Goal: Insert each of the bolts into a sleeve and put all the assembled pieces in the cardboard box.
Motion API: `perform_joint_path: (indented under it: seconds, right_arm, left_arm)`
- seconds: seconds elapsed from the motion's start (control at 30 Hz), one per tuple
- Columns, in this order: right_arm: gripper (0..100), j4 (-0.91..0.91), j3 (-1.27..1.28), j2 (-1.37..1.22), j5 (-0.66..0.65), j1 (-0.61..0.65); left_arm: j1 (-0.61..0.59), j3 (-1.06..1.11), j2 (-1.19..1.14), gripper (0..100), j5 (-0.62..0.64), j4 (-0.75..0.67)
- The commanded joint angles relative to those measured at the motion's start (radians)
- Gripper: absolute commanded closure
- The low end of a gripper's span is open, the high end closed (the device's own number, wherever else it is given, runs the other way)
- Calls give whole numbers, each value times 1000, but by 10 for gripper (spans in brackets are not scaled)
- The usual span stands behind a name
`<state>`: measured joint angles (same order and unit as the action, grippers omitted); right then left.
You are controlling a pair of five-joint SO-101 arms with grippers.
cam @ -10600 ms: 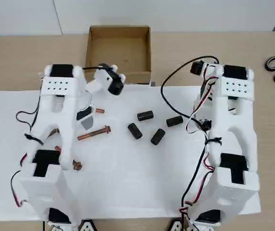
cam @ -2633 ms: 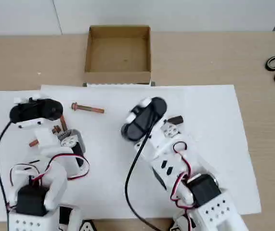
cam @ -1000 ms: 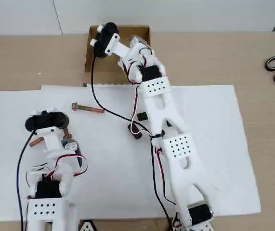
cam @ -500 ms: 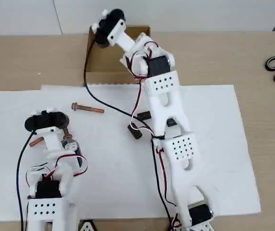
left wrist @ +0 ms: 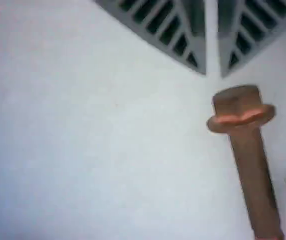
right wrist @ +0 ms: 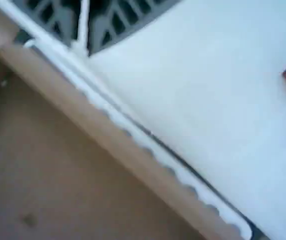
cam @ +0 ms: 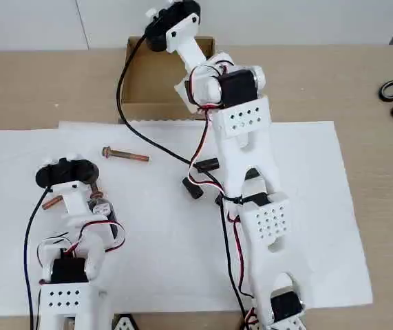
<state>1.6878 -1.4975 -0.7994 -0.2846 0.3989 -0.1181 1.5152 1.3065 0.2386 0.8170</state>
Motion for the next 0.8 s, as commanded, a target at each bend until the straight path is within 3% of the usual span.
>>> perform_joint_path:
  seconds: [0.0, 0.27, 0.77]
  right_arm:
    - [994, 4, 181, 208, 80, 5]
    - [991, -2, 706, 515, 408, 47]
    - [990, 1, 1083, 619, 743, 50]
  left_arm:
    - [3, -4, 9, 995, -2, -21]
    - [3, -4, 9, 995, -2, -20]
    - [2, -4, 9, 995, -2, -20]
